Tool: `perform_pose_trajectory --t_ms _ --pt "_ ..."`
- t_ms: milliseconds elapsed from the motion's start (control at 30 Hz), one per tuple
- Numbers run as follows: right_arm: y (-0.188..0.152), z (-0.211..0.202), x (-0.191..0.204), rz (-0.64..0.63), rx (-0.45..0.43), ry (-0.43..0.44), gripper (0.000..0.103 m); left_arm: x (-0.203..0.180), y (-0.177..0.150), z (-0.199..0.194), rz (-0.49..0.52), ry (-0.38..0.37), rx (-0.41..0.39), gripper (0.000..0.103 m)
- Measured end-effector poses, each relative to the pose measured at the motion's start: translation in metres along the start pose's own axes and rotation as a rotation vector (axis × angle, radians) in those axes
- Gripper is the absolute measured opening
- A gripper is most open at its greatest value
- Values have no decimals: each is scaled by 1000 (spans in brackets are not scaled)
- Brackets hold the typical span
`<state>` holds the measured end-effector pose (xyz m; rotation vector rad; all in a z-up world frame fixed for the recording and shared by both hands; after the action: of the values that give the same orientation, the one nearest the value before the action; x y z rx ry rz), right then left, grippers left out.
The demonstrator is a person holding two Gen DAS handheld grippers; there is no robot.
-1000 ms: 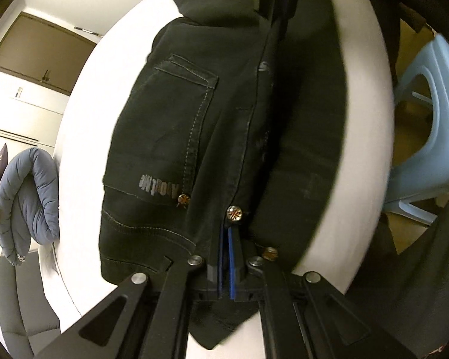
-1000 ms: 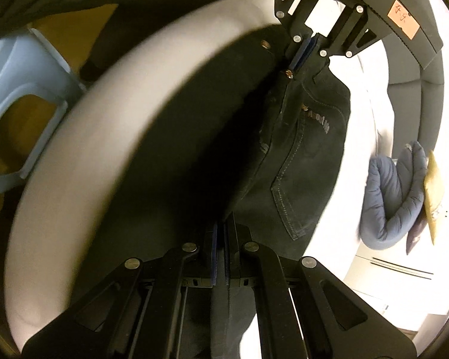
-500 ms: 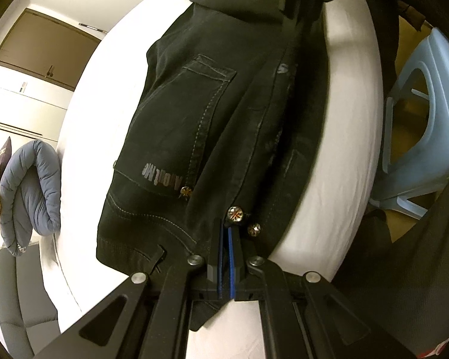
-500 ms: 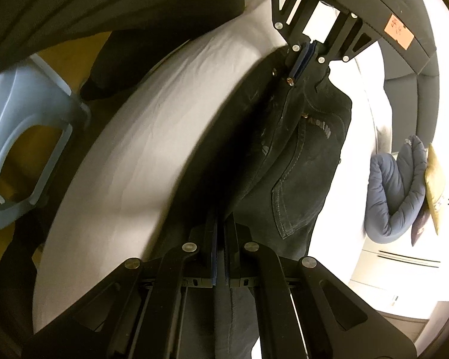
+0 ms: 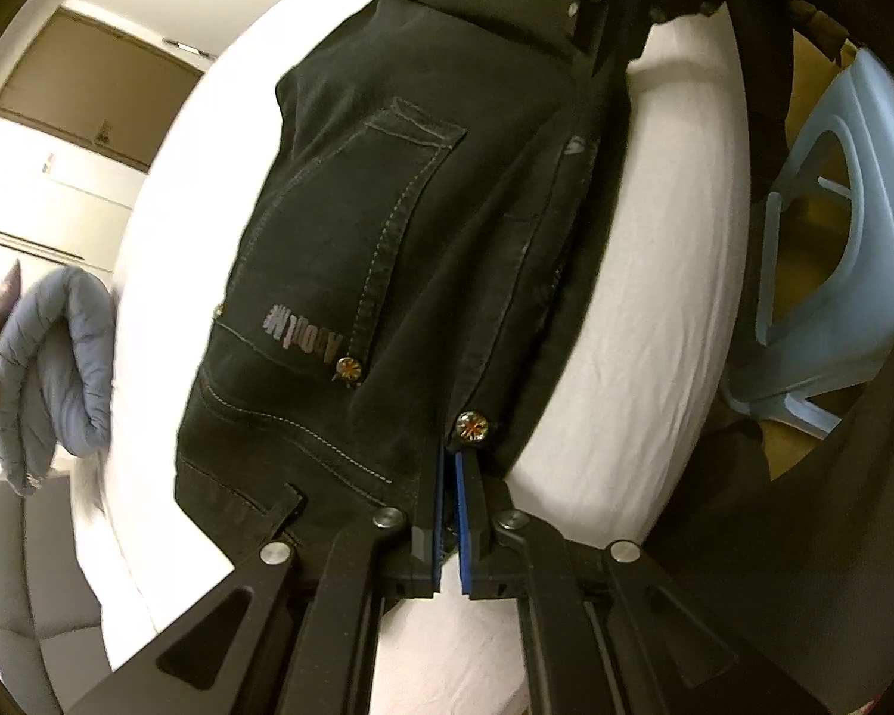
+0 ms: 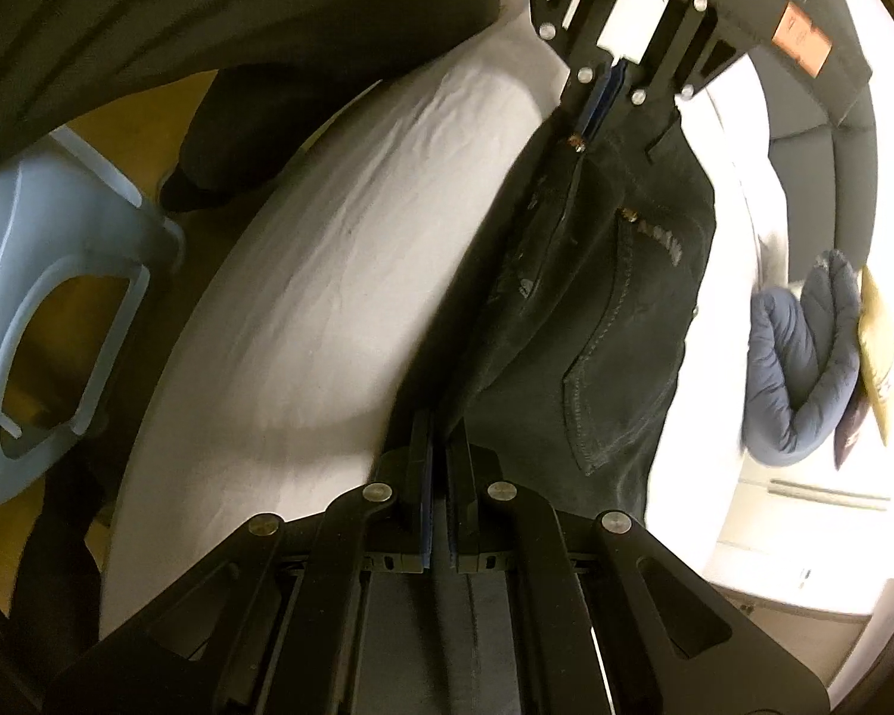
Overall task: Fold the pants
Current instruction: 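Lower the jeans onto the bed and open both grippers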
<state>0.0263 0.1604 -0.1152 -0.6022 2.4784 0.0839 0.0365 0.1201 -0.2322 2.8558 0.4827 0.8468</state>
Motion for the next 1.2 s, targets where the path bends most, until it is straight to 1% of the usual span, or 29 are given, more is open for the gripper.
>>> perform_pose_trajectory --t_ms 33,100,133,167,200,267,367,433,500,600,633,667,700,733,767,800,833,867,900,933,967,1000,1033,1067,1100,1133,1167,1200 --pt "1 4 1 11 1 -4 3 -1 -2 -1 6 20 2 8" --pt "1 7 2 29 4 -20 5 2 -6 -7 -5 32 12 27" --pt "1 8 1 49 6 -27 5 4 -6 -12 -23 25 16 49" --pt "1 10 -1 78 9 -31 5 8 -6 -19 -47 16 10 62" --pt "1 11 -3 107 11 -33 5 13 -5 -28 -74 10 -5 64" --pt "0 13 -7 160 11 -32 5 27 -1 -42 -134 11 -11 64" --pt "-1 16 -13 226 1 -43 5 49 11 -50 -256 8 -41 64" --pt "-1 18 -18 277 -10 -60 5 63 29 -49 -369 -13 -86 64" --pt "-1 19 -23 354 -20 -70 5 70 50 -37 -499 -71 -124 64" --pt "-9 16 -35 548 -51 -62 8 69 74 -3 -643 -155 -112 64" --pt "-15 13 -41 646 -68 -53 9 65 78 10 -672 -181 -92 64" --pt "-20 10 -44 719 -77 -39 9 57 80 27 -702 -217 -53 64" --pt "-26 5 -45 799 -93 -19 10 53 80 39 -735 -223 -38 65" --pt "-36 -3 -50 918 -133 21 10 54 79 42 -773 -225 -54 67" --pt "-45 -10 -53 1019 -174 60 10 56 78 44 -805 -242 -51 67" --pt "-58 -16 -56 1131 -220 104 10 59 77 43 -833 -261 -48 67" --pt "-74 -23 -60 1254 -265 155 10 60 77 42 -837 -263 -42 67" --pt "-97 -29 -65 1398 -316 208 10 62 78 39 -830 -250 -34 66" --pt "-124 -34 -70 1529 -364 228 10 64 80 34 -823 -223 -34 64" --pt "-150 -38 -73 1642 -399 227 10 68 83 29 -832 -208 -48 64" --pt "-181 -40 -77 1760 -430 217 11 74 88 22 -867 -218 -77 64" --pt "-225 -41 -80 1901 -458 189 13 77 91 20 -900 -236 -92 64" --pt "-264 -40 -82 2010 -480 163 21 81 95 20 -936 -255 -105 64" --pt "-292 -38 -82 2086 -497 147 28 82 98 22 -968 -272 -112 64" --pt "-331 -34 -81 2201 -518 135 51 82 100 27 -988 -279 -108 64" --pt "-359 -31 -80 2294 -535 122 69 80 101 34 -999 -278 -92 64" --pt "-397 -28 -78 2415 -571 78 71 76 101 42 -1010 -284 -67 64" --pt "-432 -23 -77 2497 -611 36 72 72 96 54 -1033 -299 -36 64"
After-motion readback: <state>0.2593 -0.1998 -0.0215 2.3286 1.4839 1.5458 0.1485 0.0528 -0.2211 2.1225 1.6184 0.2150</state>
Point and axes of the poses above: each gripper's, at about its wrist camera, not at the fingertips, and z roughly the way its jaws point, x to its left, y to its top, the point moved 7 cm from there along z, roughly the way its jaws point, and after that the axes turned 3 degrees about -z, right-handed, at the moved point
